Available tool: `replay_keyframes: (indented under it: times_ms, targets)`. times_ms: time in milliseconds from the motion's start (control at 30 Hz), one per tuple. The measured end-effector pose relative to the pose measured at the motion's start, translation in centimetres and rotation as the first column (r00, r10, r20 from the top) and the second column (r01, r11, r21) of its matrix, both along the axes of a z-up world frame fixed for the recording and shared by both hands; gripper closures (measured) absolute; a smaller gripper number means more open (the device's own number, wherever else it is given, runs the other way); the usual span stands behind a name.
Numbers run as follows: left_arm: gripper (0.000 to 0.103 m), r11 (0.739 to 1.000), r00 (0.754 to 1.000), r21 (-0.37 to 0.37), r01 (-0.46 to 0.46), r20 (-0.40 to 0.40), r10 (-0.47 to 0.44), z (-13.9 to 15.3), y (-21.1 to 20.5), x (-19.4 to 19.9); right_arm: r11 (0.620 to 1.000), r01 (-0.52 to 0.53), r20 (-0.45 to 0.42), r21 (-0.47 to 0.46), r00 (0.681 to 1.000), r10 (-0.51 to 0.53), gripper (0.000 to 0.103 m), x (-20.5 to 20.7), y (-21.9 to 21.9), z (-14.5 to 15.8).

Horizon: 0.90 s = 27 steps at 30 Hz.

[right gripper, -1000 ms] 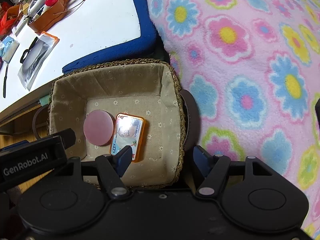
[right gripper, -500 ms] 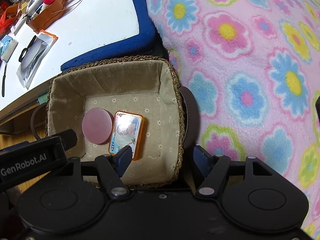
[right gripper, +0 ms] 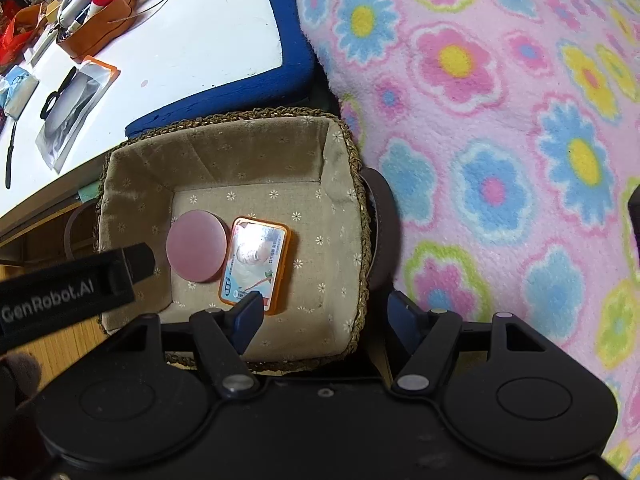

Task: Organize rigid objects
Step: 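Lift both tools out of the basket and move toward the blanket items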

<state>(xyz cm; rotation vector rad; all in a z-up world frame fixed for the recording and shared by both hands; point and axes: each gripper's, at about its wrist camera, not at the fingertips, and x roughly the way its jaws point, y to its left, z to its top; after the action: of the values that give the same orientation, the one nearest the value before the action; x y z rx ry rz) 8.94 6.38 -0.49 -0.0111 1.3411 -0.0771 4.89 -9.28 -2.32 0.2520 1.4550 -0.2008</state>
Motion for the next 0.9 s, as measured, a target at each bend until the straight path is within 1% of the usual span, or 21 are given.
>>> replay_keyframes:
  times_ms: [200,533,667,900]
  targets:
    - [0.014,1.000,1.000,0.009,-0.004,0.027,0.003,0.3,0.1,-0.3,1.000,0.008,0.004,-0.013,1.000,-0.008,0.035,-0.8,-0.1,0.4]
    - [0.014,0.999,0.998,0.038,0.015,0.062,-0.017,0.8,-0.3,-0.7,0.999,0.009,0.034,-0.046,0.999,-0.008,0.034,-2.5,-0.4,1.8]
    - [0.014,0.999,0.998,0.046,0.022,0.058,-0.024,0.7,-0.6,-0.8,0.999,0.018,0.042,-0.046,0.999,-0.016,0.034,-3.3,-1.0,2.2]
    - [0.014,0.999,0.998,0.025,0.042,0.044,-0.043,0.4,-1.1,-1.0,0.998,0.038,0.058,-0.042,0.998,-0.036,0.034,-4.9,-2.1,2.9]
